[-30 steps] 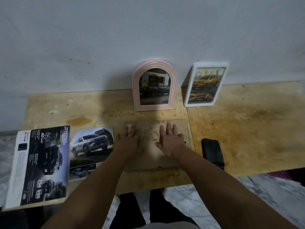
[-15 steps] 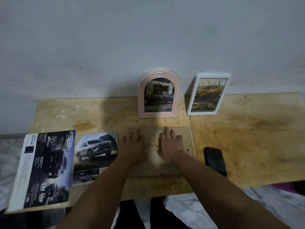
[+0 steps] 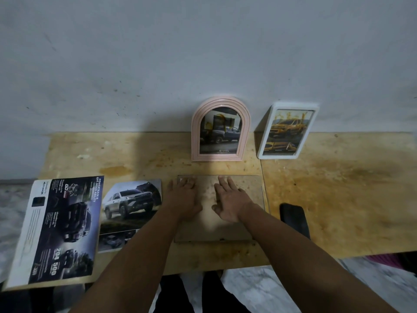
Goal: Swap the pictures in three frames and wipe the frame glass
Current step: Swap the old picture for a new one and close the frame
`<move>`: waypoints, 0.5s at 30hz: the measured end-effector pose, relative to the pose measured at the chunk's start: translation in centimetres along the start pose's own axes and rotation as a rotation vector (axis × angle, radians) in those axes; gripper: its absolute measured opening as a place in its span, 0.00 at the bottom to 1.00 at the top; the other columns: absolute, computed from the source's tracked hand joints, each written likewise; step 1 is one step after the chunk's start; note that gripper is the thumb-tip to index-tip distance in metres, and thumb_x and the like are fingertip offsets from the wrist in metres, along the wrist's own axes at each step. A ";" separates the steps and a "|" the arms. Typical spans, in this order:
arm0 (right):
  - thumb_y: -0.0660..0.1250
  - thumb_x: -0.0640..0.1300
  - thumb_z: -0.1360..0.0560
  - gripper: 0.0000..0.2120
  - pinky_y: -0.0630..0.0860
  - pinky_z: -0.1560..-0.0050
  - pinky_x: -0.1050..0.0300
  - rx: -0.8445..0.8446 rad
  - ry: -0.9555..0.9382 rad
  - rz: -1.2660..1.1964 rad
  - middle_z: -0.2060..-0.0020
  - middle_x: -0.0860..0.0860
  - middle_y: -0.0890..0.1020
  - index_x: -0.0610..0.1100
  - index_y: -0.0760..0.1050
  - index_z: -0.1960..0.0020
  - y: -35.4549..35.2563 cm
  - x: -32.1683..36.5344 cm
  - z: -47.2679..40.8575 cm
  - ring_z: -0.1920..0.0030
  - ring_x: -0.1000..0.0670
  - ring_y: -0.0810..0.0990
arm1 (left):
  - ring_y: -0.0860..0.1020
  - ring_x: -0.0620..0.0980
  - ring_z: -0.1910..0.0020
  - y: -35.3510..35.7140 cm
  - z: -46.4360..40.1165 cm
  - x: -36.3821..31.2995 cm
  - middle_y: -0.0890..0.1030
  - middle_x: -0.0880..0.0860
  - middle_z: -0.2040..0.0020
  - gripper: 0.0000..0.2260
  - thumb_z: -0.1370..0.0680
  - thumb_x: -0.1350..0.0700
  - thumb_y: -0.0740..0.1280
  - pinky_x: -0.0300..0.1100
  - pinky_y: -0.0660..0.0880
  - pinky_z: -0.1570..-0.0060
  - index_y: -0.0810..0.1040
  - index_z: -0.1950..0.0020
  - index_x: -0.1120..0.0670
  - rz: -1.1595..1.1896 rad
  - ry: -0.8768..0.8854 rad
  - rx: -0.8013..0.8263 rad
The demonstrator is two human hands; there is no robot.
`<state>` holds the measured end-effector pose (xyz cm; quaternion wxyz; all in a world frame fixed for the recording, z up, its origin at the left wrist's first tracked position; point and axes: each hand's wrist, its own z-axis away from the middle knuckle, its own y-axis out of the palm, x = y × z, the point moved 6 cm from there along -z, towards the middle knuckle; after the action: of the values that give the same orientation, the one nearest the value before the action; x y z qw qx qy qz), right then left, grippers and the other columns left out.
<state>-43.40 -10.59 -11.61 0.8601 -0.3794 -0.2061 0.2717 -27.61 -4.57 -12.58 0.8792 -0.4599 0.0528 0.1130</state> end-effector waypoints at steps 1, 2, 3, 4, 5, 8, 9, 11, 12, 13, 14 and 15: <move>0.57 0.60 0.20 0.39 0.60 0.24 0.36 0.006 0.002 -0.001 0.18 0.47 0.39 0.45 0.46 0.17 -0.1 0.1 0.1 0.18 0.41 0.38 | 0.50 0.57 0.17 -0.1 -0.1 0.0 0.49 0.51 0.15 0.36 0.21 0.39 0.61 0.64 0.47 0.20 0.55 0.16 0.51 -0.004 -0.003 -0.008; 0.57 0.60 0.20 0.39 0.60 0.24 0.36 0.010 0.002 -0.004 0.18 0.46 0.38 0.44 0.46 0.17 -0.2 0.1 0.1 0.18 0.41 0.38 | 0.51 0.57 0.17 -0.2 -0.2 -0.1 0.50 0.51 0.15 0.36 0.21 0.39 0.61 0.64 0.47 0.20 0.56 0.16 0.51 -0.004 -0.003 -0.017; 0.57 0.60 0.20 0.39 0.60 0.24 0.36 0.015 0.003 -0.007 0.18 0.46 0.38 0.44 0.46 0.17 -0.3 0.2 0.2 0.18 0.41 0.38 | 0.52 0.57 0.17 -0.3 -0.3 -0.1 0.52 0.52 0.15 0.36 0.22 0.39 0.60 0.63 0.47 0.20 0.57 0.17 0.51 0.002 -0.005 -0.026; 0.57 0.60 0.19 0.39 0.60 0.24 0.36 0.020 0.003 -0.006 0.18 0.46 0.38 0.44 0.46 0.17 -0.2 0.2 0.3 0.18 0.41 0.37 | 0.53 0.57 0.17 -0.3 -0.4 -0.1 0.53 0.52 0.15 0.36 0.22 0.38 0.60 0.63 0.47 0.20 0.58 0.17 0.51 0.008 -0.009 -0.034; 0.57 0.60 0.19 0.39 0.59 0.24 0.36 0.025 0.003 -0.002 0.18 0.46 0.38 0.44 0.45 0.17 -0.2 0.2 0.3 0.19 0.41 0.36 | 0.54 0.57 0.17 -0.3 -0.5 -0.1 0.54 0.52 0.15 0.37 0.23 0.38 0.60 0.63 0.48 0.21 0.58 0.17 0.52 0.012 -0.014 -0.037; 0.58 0.60 0.19 0.40 0.60 0.24 0.36 0.059 0.008 -0.021 0.18 0.46 0.38 0.44 0.45 0.17 -0.1 0.2 0.1 0.19 0.41 0.36 | 0.53 0.57 0.17 -0.1 -0.5 -0.1 0.52 0.52 0.15 0.38 0.23 0.38 0.60 0.63 0.48 0.21 0.56 0.16 0.52 0.014 -0.030 -0.010; 0.58 0.60 0.19 0.39 0.61 0.24 0.36 0.065 0.006 -0.028 0.18 0.47 0.38 0.44 0.46 0.17 -0.2 0.1 0.0 0.19 0.41 0.36 | 0.52 0.57 0.17 -0.1 -0.4 -0.2 0.51 0.52 0.15 0.38 0.23 0.38 0.60 0.63 0.48 0.21 0.54 0.16 0.52 0.011 -0.036 0.000; 0.58 0.61 0.19 0.37 0.63 0.25 0.37 0.052 -0.007 -0.041 0.17 0.47 0.41 0.44 0.50 0.18 -0.5 0.1 -0.2 0.18 0.41 0.38 | 0.49 0.57 0.17 -0.1 -0.3 -0.3 0.49 0.51 0.15 0.39 0.23 0.39 0.61 0.64 0.47 0.21 0.53 0.16 0.51 0.015 -0.038 0.015; 0.58 0.61 0.19 0.36 0.65 0.26 0.38 0.025 -0.012 -0.041 0.17 0.47 0.43 0.44 0.53 0.18 -0.6 0.0 0.0 0.18 0.42 0.40 | 0.49 0.58 0.17 0.0 -0.2 -0.3 0.48 0.52 0.15 0.39 0.23 0.39 0.61 0.64 0.47 0.21 0.52 0.16 0.51 0.015 -0.035 0.018; 0.57 0.61 0.19 0.34 0.66 0.27 0.38 -0.015 -0.013 -0.028 0.17 0.47 0.45 0.45 0.55 0.19 -0.7 -0.1 0.2 0.18 0.42 0.43 | 0.49 0.59 0.17 0.1 -0.1 -0.4 0.47 0.52 0.15 0.40 0.23 0.39 0.61 0.64 0.48 0.21 0.51 0.16 0.52 0.013 -0.032 0.012; 0.57 0.61 0.19 0.34 0.67 0.27 0.38 -0.051 -0.005 -0.011 0.17 0.46 0.47 0.45 0.56 0.20 -0.7 -0.3 0.5 0.18 0.41 0.45 | 0.49 0.59 0.17 0.2 0.0 -0.4 0.47 0.52 0.15 0.40 0.23 0.39 0.61 0.64 0.48 0.22 0.50 0.16 0.52 0.014 -0.032 0.010; 0.56 0.62 0.19 0.35 0.67 0.27 0.38 -0.073 0.011 -0.002 0.17 0.45 0.48 0.45 0.54 0.19 -0.6 -0.5 1.0 0.18 0.41 0.47 | 0.48 0.59 0.17 0.2 0.0 -0.4 0.47 0.52 0.15 0.41 0.24 0.38 0.61 0.65 0.47 0.22 0.50 0.15 0.52 0.022 -0.033 0.012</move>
<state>-44.16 -10.68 -10.60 0.8470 -0.4117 -0.2117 0.2612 -28.03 -4.49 -12.70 0.8815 -0.4520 0.0439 0.1298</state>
